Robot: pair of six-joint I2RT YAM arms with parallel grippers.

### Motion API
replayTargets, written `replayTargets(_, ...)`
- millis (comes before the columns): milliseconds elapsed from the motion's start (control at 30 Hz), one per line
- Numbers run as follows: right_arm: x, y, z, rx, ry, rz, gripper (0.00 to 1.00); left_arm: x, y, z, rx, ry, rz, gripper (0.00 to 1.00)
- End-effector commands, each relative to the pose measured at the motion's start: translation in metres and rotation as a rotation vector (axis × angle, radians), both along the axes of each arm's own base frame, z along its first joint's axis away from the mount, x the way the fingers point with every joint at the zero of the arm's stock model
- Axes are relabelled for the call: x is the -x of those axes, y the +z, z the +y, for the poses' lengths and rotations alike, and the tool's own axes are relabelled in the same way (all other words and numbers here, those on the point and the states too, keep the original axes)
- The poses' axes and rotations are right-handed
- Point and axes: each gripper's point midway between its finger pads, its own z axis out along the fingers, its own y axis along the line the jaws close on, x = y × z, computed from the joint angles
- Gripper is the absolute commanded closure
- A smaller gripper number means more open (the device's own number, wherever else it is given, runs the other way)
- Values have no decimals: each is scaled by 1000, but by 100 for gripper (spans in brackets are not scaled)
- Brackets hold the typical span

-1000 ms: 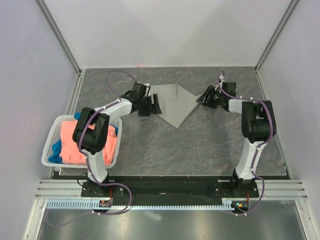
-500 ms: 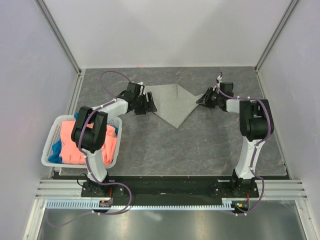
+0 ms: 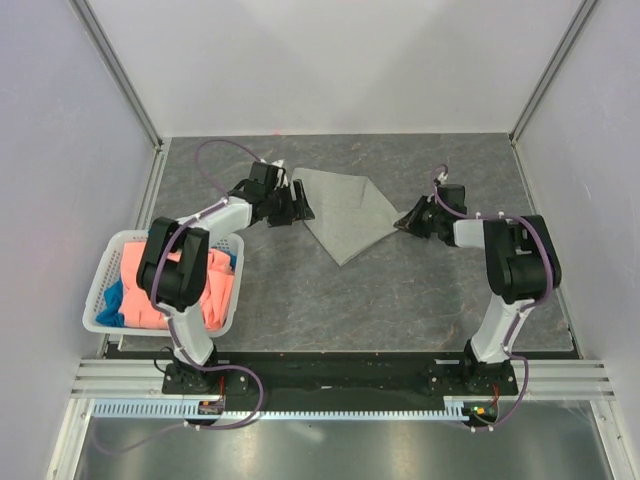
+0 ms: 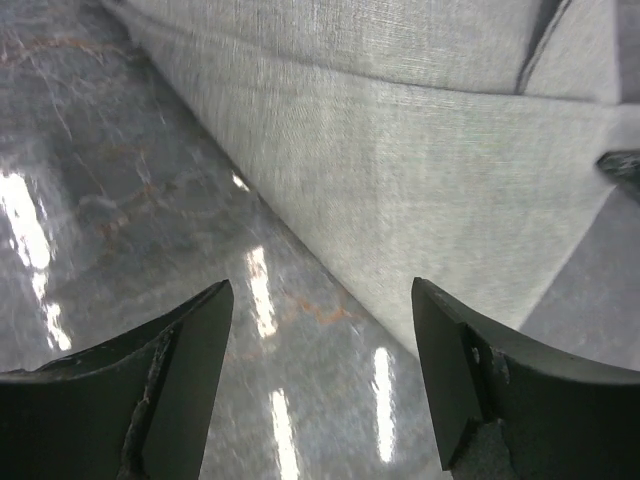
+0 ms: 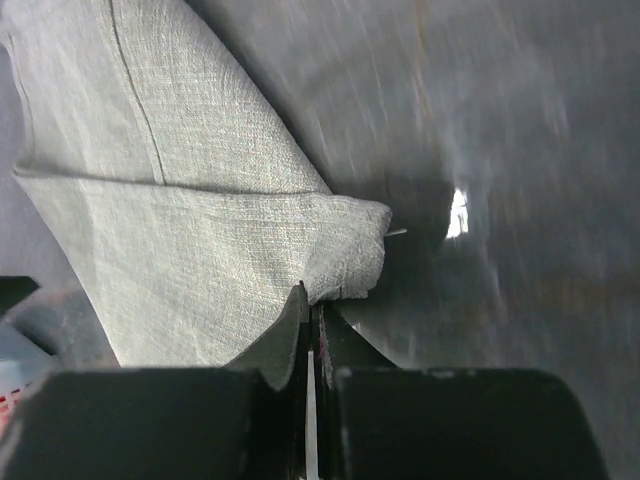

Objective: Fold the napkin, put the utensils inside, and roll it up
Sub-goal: Roll the napkin with the utensil

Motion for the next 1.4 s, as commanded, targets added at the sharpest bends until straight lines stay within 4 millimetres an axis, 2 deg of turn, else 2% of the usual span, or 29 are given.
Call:
replayTargets(0, 58, -6, -1, 59, -79, 94, 100, 17, 48, -6, 109, -7, -64, 19)
replayTargets(33, 69, -8, 1, 66, -88, 109, 100, 27, 50, -5, 120, -10, -66, 19)
replayTargets(67, 89, -16, 1, 65, -103, 148, 100, 34, 52, -8, 137, -22, -62, 18)
replayTargets(100, 95, -2, 7, 67, -108, 112, 98, 46, 45, -7, 137, -24, -39, 18)
replayTargets(133, 104, 0, 7, 66, -119, 121, 93, 53, 52, -6, 142, -32, -57, 17)
replayTargets(167, 117, 9, 10, 50, -125, 106, 85, 61, 50, -9, 138, -42, -52, 16)
replayTargets(200, 127, 11, 7, 66, -138, 119, 68, 73, 40, -7, 129, -45, -26, 16)
replayTargets(233, 133, 15, 4, 76, -141, 116, 60, 81, 43, -7, 134, -52, -30, 16)
replayTargets(267, 131, 39, 4, 76, -133, 42, 53, 89, 40, -10, 137, -60, -18, 16)
replayTargets(300, 144, 39, -3, 111, -134, 80, 43, 101, 30, -8, 132, -65, 10, 16)
replayTargets(367, 141, 76, -6, 122, -127, -13, 35, 114, 29, -11, 138, -76, 16, 16)
replayTargets(400, 147, 79, -11, 163, -104, -8, 32, 124, 19, -8, 127, -76, 40, 16)
replayTargets(433, 142, 94, -13, 181, -110, -38, 31, 128, 18, -10, 127, -83, 42, 16)
replayTargets(533, 141, 98, -20, 236, -95, -39, 38, 139, 13, -12, 141, -87, 54, 16)
replayTargets(567, 139, 88, -22, 252, -92, -11, 43, 141, 10, -12, 140, -87, 59, 17)
replayTargets(633, 134, 81, -18, 253, -60, -2, 46, 142, 8, -16, 138, -93, 68, 18)
replayTargets(733, 124, 56, -12, 250, -34, 50, 49, 143, 4, -23, 145, -102, 76, 20)
replayTargets(933, 115, 37, -12, 254, -27, 79, 50, 141, -6, -33, 160, -110, 107, 24)
replayTargets(1067, 114, 29, -20, 259, -48, 93, 51, 143, -16, -38, 156, -126, 143, 28)
replayTargets(1233, 115, 25, -29, 258, -64, 89, 52, 145, -30, -38, 131, -128, 175, 29)
replayTargets(1367, 111, 21, -25, 224, -50, 78, 53, 140, -30, -41, 133, -129, 170, 29)
